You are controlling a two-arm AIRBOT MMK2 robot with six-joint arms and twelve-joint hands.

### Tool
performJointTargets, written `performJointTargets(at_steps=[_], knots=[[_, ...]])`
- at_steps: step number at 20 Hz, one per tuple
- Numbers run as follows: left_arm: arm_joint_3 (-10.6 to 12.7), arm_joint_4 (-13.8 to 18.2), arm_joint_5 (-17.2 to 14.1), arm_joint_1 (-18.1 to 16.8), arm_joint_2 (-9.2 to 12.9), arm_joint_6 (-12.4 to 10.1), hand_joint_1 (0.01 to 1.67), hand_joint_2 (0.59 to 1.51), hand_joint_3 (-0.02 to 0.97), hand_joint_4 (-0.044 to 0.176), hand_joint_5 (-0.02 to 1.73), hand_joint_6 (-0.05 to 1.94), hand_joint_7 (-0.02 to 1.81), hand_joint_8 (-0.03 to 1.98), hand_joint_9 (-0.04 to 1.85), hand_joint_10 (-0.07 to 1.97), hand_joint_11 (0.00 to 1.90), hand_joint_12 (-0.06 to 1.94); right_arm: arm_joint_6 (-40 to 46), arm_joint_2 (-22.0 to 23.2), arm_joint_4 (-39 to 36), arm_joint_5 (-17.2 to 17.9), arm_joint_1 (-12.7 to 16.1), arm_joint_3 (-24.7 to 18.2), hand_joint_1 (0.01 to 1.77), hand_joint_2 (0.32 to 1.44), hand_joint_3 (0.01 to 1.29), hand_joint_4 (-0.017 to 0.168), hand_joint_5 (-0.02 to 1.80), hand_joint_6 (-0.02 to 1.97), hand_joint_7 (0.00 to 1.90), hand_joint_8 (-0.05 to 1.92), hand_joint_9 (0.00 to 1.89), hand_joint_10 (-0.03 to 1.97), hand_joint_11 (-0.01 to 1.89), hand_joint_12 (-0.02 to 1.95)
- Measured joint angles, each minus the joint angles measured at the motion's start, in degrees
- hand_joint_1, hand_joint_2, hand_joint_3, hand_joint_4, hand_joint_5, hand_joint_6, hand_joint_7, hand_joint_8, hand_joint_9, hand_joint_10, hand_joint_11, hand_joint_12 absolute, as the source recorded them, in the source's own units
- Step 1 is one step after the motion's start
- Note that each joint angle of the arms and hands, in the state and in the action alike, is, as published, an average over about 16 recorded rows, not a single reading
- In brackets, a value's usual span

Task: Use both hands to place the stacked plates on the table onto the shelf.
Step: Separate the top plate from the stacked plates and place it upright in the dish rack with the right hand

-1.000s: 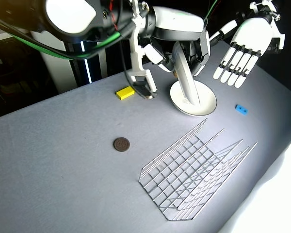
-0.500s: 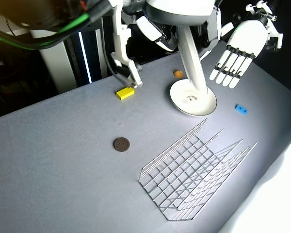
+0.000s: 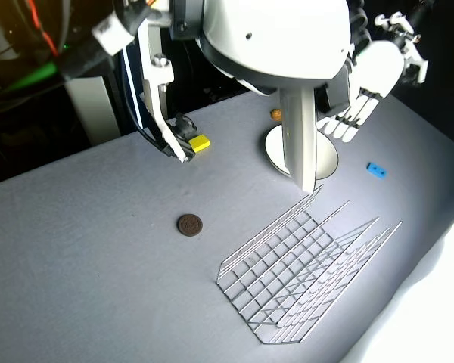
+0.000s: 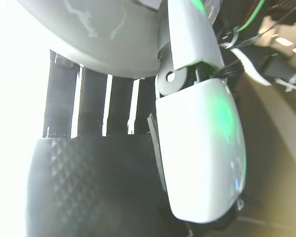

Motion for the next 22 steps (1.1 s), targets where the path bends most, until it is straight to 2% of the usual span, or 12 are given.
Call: performJointTargets(at_steps=[5, 10, 16, 22], knots=[[1.0, -0.52, 1.41, 3.79, -1.77, 0.32, 0.02, 1.112, 0.017, 0.002, 0.02, 0.01, 0.02, -0.02, 0.01, 0.01, 0.01, 0.01, 2.93, -0.89, 0.14, -2.52, -0.36, 3.33, 1.35, 0.97, 0.01, -0.008, 0.98, 0.9, 1.06, 0.86, 1.06, 0.91, 0.92, 1.05], [2.45, -1.18, 2.89, 6.35, -3.58, 1.64, 0.02, 1.112, 0.017, 0.002, 0.02, 0.01, 0.02, -0.02, 0.02, 0.01, 0.01, 0.0, 4.72, -1.95, 0.3, -4.87, -1.25, 6.18, 1.35, 0.97, 0.01, -0.008, 0.98, 0.86, 1.07, 0.85, 1.07, 0.91, 0.93, 1.04], [5.28, -1.84, 3.29, 8.33, -5.83, 3.81, 0.02, 1.11, 0.017, 0.002, 0.02, 0.01, 0.02, -0.01, 0.02, 0.01, 0.01, 0.0, 6.58, -3.46, 0.62, -7.24, -2.56, 8.95, 1.36, 0.97, 0.01, -0.008, 0.97, 0.84, 1.07, 0.85, 1.08, 0.92, 0.92, 1.04], [8.33, -2.77, 2.31, 9.09, -7.51, 6.05, 0.02, 1.112, 0.016, 0.002, 0.02, 0.01, 0.02, -0.01, 0.02, 0.01, 0.01, 0.0, 7.05, -5.52, 1.12, -11.06, -3.93, 10.61, 1.37, 0.98, 0.01, -0.008, 0.96, 0.85, 1.06, 0.85, 1.07, 0.94, 0.91, 1.04]])
